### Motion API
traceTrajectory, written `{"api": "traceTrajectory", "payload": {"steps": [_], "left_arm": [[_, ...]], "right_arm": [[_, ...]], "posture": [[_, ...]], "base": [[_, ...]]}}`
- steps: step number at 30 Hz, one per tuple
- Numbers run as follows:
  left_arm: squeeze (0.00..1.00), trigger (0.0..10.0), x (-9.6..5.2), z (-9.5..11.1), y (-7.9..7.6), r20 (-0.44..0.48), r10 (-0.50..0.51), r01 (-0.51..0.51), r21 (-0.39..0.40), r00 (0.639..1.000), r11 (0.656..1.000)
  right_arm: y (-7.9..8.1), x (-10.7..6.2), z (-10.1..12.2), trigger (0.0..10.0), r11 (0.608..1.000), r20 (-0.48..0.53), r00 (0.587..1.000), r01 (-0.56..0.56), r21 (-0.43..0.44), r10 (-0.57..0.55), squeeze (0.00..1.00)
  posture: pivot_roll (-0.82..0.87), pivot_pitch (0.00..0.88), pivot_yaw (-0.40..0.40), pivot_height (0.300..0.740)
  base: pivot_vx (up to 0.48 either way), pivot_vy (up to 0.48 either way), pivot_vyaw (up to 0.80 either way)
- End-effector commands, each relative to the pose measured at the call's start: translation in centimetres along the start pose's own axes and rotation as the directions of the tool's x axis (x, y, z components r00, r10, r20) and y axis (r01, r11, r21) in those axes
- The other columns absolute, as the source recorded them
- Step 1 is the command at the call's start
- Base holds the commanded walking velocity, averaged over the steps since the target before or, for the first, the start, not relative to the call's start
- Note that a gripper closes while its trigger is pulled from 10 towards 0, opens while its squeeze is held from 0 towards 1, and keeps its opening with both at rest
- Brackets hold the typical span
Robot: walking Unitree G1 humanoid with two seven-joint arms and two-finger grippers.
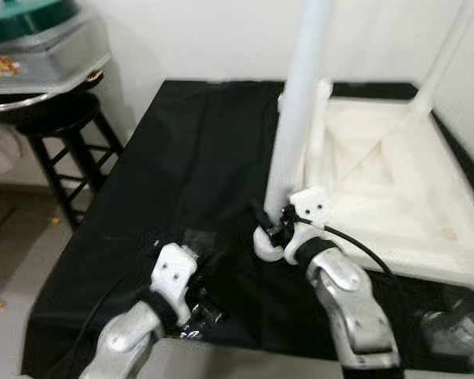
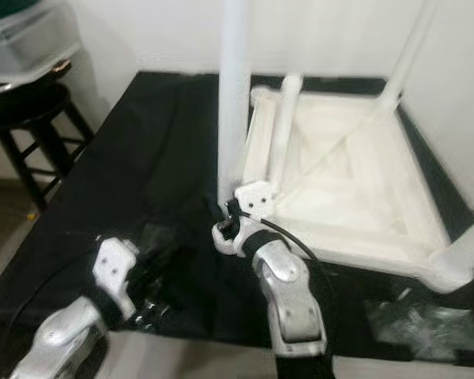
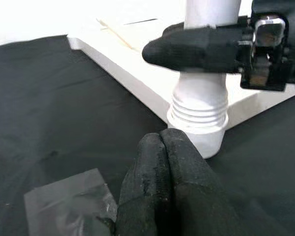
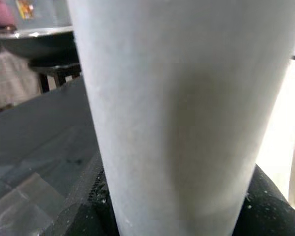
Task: Building children table
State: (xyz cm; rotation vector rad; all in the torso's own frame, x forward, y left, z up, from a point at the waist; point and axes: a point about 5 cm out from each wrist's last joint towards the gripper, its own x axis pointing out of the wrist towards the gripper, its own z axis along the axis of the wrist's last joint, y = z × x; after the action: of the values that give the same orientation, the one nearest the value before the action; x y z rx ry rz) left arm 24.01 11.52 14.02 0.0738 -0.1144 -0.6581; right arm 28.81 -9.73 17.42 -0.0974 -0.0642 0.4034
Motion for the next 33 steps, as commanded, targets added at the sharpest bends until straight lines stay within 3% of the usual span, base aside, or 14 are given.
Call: {"api": "traceTrajectory", "payload": {"steps": [1,5,6,7,8,9,10,15,18,19,30,31,32,33], "left_arm": [[0.0,10.0,-0.1,-0.6,0.1,-0.021,-0.009,0.009,-0.001,1.0,1.0],[0.0,10.0,0.0,-0.6,0.2,-0.021,-0.011,0.011,0.001,1.0,1.0],[0.0,10.0,0.0,-0.7,0.2,-0.021,-0.004,0.005,0.003,1.0,1.0],[0.0,10.0,0.0,-0.7,0.2,-0.021,0.0,0.0,0.005,1.0,1.0],[0.0,10.0,0.0,-0.7,0.3,-0.021,0.004,-0.004,0.004,1.0,1.0],[0.0,10.0,0.0,-0.7,0.3,-0.021,0.004,-0.004,0.004,1.0,1.0],[0.0,10.0,0.0,-0.8,0.3,-0.021,0.005,-0.005,0.003,1.0,1.0],[0.0,10.0,0.1,-0.9,0.3,-0.022,0.004,-0.004,0.0,1.0,1.0],[0.0,10.0,0.2,-0.9,0.2,-0.023,0.002,-0.002,-0.003,1.0,1.0],[0.0,10.0,0.3,-1.0,0.1,-0.023,0.0,-0.001,-0.005,1.0,1.0],[0.0,10.0,0.4,-1.1,-0.1,-0.016,0.007,-0.007,0.0,1.0,1.0],[0.0,10.0,0.4,-1.0,-0.1,-0.015,0.007,-0.007,0.0,1.0,1.0],[0.0,10.0,0.4,-1.0,-0.1,-0.015,0.007,-0.007,0.0,1.0,1.0],[0.0,10.0,0.4,-1.0,-0.2,-0.012,0.006,-0.006,-0.001,1.0,1.0]], "right_arm": [[0.0,-0.1,-2.5,0.0,1.0,-0.13,0.991,-0.01,0.026,0.014,0.0],[0.2,0.2,-2.8,0.0,0.999,-0.138,0.99,-0.031,0.037,0.035,0.0],[0.3,0.2,-2.9,4.1,0.998,-0.138,0.989,-0.04,0.039,0.046,0.0],[0.4,0.2,-2.9,4.1,0.998,-0.139,0.989,-0.044,0.041,0.049,0.0],[0.6,0.2,-2.9,10.0,0.995,-0.144,0.986,-0.08,0.063,0.089,0.0],[0.6,0.2,-2.9,10.0,0.995,-0.144,0.986,-0.08,0.063,0.089,0.0],[1.1,0.4,-2.9,10.0,0.979,-0.131,0.975,-0.162,0.122,0.178,1.0],[1.7,0.4,-1.8,10.0,0.948,-0.084,0.953,-0.273,0.165,0.29,1.0],[1.5,0.5,-0.1,10.0,0.891,-0.015,0.897,-0.437,0.128,0.442,1.0],[0.1,1.1,0.7,10.0,0.821,-0.014,0.821,-0.57,0.04,0.57,0.07],[-3.1,3.1,2.1,9.6,0.655,-0.05,0.654,-0.755,0.009,0.755,0.0],[-3.2,3.2,2.2,0.0,0.621,-0.052,0.619,-0.784,0.017,0.784,0.0],[-3.2,3.2,2.2,0.0,0.621,-0.052,0.619,-0.784,0.017,0.784,0.0],[-3.4,3.1,2.2,0.0,0.55,-0.055,0.548,-0.834,0.041,0.835,0.0]], "posture": [[-0.01,0.172,0.052,0.74],[-0.01,0.167,0.054,0.74],[-0.02,0.158,0.059,0.74],[-0.02,0.158,0.059,0.74],[-0.02,0.156,0.058,0.74],[-0.02,0.156,0.058,0.74],[-0.02,0.15,0.059,0.74],[-0.01,0.145,0.062,0.74],[-0.01,0.135,0.062,0.74],[0.0,0.129,0.054,0.74],[0.02,0.128,0.045,0.74],[0.02,0.129,0.043,0.74],[0.02,0.129,0.043,0.74],[0.02,0.133,0.043,0.74]], "base": [[0.0,0.0,0.0],[0.0,0.0,0.0],[0.0,0.0,0.0],[0.0,0.0,0.0],[0.0,0.0,0.0],[0.0,0.0,0.0],[0.0,0.0,0.0],[0.0,0.0,0.0],[0.0,0.0,0.0],[0.0,0.0,0.0],[0.0,0.0,0.0],[0.0,0.0,0.0],[0.0,0.0,0.0],[0.0,0.0,0.0]]}}
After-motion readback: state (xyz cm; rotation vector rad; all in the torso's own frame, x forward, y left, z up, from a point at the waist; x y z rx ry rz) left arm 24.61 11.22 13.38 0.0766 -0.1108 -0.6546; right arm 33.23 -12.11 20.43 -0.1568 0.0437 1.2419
